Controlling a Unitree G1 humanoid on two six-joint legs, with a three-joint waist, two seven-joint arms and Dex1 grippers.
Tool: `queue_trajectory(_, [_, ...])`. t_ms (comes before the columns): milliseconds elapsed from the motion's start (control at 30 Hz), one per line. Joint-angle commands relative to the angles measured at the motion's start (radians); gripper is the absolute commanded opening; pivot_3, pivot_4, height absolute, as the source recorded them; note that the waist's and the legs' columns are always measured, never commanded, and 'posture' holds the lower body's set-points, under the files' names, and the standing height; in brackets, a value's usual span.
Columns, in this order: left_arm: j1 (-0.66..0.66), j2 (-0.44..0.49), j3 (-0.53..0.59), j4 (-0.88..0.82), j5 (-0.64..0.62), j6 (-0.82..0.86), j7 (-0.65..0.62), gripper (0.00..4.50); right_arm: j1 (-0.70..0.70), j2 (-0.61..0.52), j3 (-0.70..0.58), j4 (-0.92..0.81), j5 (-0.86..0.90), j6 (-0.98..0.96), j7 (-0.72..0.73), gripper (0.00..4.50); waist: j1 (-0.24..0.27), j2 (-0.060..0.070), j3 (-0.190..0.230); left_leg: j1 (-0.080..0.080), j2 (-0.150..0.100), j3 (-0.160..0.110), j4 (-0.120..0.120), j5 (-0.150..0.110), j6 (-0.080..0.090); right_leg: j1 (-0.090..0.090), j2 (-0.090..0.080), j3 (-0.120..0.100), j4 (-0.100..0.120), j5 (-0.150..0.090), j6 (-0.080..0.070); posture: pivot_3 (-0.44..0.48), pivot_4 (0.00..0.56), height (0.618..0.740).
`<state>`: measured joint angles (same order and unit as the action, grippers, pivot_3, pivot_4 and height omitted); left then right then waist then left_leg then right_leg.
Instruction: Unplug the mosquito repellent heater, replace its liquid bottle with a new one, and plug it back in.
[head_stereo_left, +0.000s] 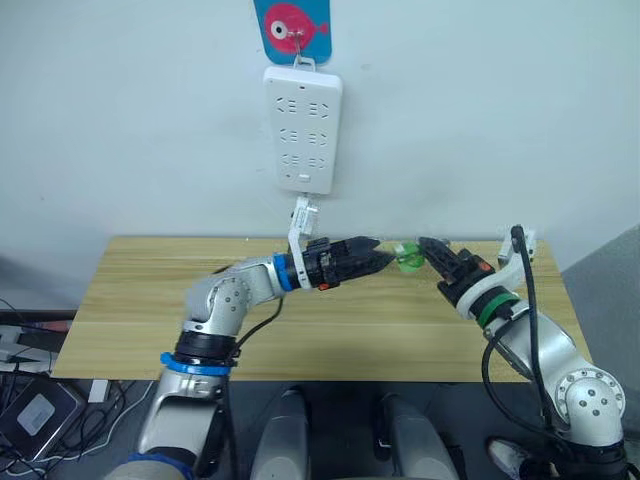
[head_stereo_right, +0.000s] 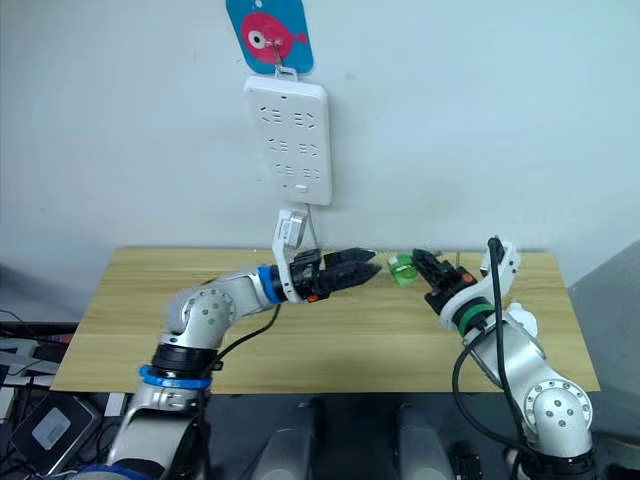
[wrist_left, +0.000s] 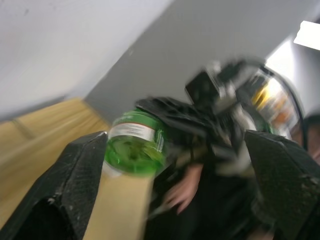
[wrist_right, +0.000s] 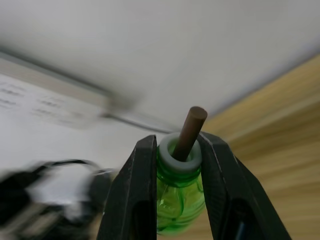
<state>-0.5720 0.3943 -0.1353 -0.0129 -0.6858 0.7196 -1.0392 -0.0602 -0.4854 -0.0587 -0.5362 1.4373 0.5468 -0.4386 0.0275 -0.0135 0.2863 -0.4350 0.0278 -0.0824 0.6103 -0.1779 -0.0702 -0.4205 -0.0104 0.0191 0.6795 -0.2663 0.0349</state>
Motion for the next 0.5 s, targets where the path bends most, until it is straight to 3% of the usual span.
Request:
queue_trajectory(33, [0.019,0.054,-0.098,-0.058,0.160,-0.235,-0.126,4.50,0.005,-0.137,0.116,0.039,-0.436,-0.043,0.216,0.81,0.001,0.000,0.000,0.000,0.000,0.000,0.000,0.000,0.000,0.000,0.000,0.000,0.000,0.000,0.000,0.226,0.239,0.740])
queue_trajectory(100, [0.028,0.057,-0.116,-0.052,0.210,-0.322,-0.140,4.50,-0.005,-0.210,0.227,0.113,-0.738,-0.158,0.307,0.81,0.003,0.000,0.000,0.000,0.000,0.001,0.000,0.000,0.000,0.000,0.000,0.000,0.000,0.000,0.000,0.230,0.238,0.740])
queue_trajectory(167, [0.037,0.048,-0.133,-0.037,0.267,-0.416,-0.141,4.50,-0.010,-0.186,0.258,0.208,-0.902,-0.268,0.345,0.81,0.006,-0.001,0.000,0.000,0.000,0.000,0.000,0.000,0.000,-0.001,0.000,0.000,-0.001,0.000,0.000,0.232,0.237,0.740])
queue_trajectory(500, [0.025,-0.039,-0.127,0.087,0.410,-0.644,-0.056,4.50,-0.077,0.047,0.249,0.757,-1.323,-0.657,0.374,0.81,0.008,-0.001,-0.001,0.001,0.000,0.001,0.000,0.000,0.000,0.000,0.000,0.000,0.001,0.000,0.000,0.245,0.236,0.740])
